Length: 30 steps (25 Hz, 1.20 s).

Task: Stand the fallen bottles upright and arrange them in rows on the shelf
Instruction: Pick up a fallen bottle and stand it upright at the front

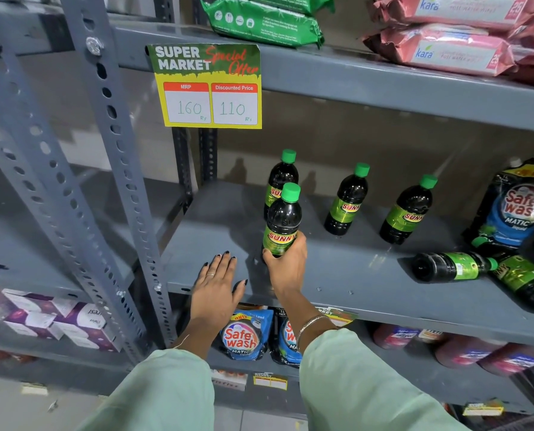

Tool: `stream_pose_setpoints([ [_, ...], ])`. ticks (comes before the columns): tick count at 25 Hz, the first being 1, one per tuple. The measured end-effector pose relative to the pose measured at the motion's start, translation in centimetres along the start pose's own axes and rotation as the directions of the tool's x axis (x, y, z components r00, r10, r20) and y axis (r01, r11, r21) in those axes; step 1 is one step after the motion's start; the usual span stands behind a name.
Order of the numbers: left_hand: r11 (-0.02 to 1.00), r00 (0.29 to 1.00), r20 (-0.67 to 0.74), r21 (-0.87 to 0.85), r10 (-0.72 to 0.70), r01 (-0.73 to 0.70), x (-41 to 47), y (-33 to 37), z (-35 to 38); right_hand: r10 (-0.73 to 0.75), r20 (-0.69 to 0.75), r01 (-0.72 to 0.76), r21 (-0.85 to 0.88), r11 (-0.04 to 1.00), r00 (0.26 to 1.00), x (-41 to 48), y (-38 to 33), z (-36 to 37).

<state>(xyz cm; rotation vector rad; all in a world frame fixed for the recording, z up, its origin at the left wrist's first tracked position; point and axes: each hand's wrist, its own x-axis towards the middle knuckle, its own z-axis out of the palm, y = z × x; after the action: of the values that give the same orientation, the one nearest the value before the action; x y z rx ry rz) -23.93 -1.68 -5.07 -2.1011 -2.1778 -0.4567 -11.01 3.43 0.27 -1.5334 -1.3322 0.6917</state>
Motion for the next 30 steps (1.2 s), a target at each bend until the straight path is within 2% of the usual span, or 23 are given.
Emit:
stream_pose_setpoints([
  [15, 1.0, 1.0, -0.001, -0.014, 0.007, -0.007, -0.1, 0.1, -0.4, 0.006, -0.039, -0.007, -0.015, 1.0, 0.999, 0.2, 0.0, 0.0],
  [19, 1.0, 1.0, 0.003, 0.013, -0.006, 0.006, -0.3, 0.0, -0.5, -0.034, 0.091, 0.037, -0.031, 0.999, 0.995, 0.1, -0.2, -1.2],
  [22, 0.999, 0.998, -0.069, -0.044, 0.003, -0.006, -0.8, 1.3, -0.7, -0.065, 0.206, 0.09, -0.115, 0.989, 0.977, 0.0, 0.3, -3.8],
  [24, 0.993, 0.994, -0.102, -0.108, 0.038, -0.049, -1.1, 3.7, -1.0, -0.052, 0.171, 0.082, -0.168, 0.982, 0.984, 0.4, 1.2, -6.5],
  [26, 0.982, 0.986, -0.12, -0.133, 0.116, -0.132, -1.4, 6.6, -1.1, -0.043, 0.077, 0.056, -0.173, 0.983, 0.996, 1.0, 1.8, -9.3],
  [28, 0.959, 0.962, -0.121, -0.114, 0.246, -0.26, -1.3, 9.7, -0.9, -0.009, -0.082, -0.005, -0.162, 0.987, 0.997, 2.2, 2.6, -12.5],
  [30, 0.922, 0.927, -0.096, -0.108, 0.363, -0.373, -0.4, 12.8, -0.5, 0.063, -0.271, -0.103, -0.134, 0.986, 0.961, 4.1, 3.7, -16.2],
])
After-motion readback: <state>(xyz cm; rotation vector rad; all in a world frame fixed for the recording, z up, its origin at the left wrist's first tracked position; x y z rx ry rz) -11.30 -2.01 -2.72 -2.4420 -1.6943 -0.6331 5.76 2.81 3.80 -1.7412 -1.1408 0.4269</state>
